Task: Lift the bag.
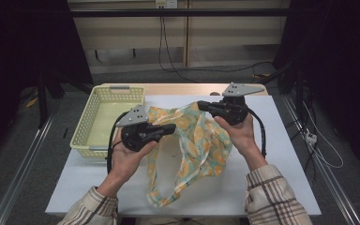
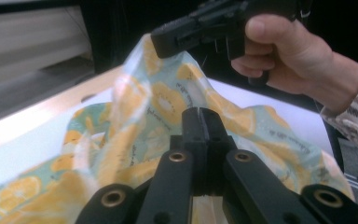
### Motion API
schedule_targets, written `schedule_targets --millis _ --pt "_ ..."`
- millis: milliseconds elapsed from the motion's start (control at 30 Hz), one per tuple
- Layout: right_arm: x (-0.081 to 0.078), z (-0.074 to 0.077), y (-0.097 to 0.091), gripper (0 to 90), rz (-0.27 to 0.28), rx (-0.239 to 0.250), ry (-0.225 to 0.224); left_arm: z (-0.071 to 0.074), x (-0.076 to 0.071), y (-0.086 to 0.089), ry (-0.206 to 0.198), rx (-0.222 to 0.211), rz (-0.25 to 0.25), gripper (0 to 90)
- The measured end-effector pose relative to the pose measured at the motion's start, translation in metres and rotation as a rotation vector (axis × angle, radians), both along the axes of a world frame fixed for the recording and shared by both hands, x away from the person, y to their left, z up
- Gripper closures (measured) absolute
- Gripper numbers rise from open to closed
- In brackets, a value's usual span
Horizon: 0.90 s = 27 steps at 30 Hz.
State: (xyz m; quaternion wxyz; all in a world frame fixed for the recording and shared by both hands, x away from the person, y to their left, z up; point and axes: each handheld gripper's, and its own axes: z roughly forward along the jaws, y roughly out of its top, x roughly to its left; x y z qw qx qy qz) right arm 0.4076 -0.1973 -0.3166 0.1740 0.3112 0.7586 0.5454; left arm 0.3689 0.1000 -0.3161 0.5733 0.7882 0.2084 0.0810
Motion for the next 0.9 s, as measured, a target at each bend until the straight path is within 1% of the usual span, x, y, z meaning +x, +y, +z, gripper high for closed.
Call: schedule_targets --millis 67,167,367,433,467,567,667,833,900 --pt "0.002 0.006 -0.001 90.0 -0.007 0.002 -0.010 0.006 0.001 0.001 -0.006 -0.016 0.009 90.0" --pt "0.004 0.016 -0.003 90.0 -0.016 0.008 -0.027 0.016 0.003 0.002 -0.027 -0.048 0.021 90.0" --pt "0.010 0.037 -0.009 90.0 -0.041 0.019 -0.062 0.041 0.003 0.005 -0.064 -0.092 0.028 90.0" --pt "0.012 0.044 -0.011 90.0 -0.051 0.024 -0.073 0.051 0.001 0.007 -0.086 -0.108 0.029 90.0" --pt "0.014 0.048 -0.013 90.0 -0.056 0.026 -0.077 0.054 0.001 0.008 -0.090 -0.118 0.029 90.0" --pt "0.016 0.058 -0.017 90.0 -0.071 0.033 -0.092 0.064 0.000 0.012 -0.109 -0.130 0.028 90.0" --pt "0.017 0.071 -0.021 90.0 -0.082 0.027 -0.111 0.073 0.000 0.015 -0.119 -0.150 0.027 90.0" --pt "0.017 0.095 -0.029 90.0 -0.109 0.028 -0.147 0.083 0.001 0.019 -0.132 -0.160 0.030 90.0" --pt "0.017 0.104 -0.033 90.0 -0.119 0.033 -0.159 0.086 0.001 0.021 -0.129 -0.181 0.040 90.0"
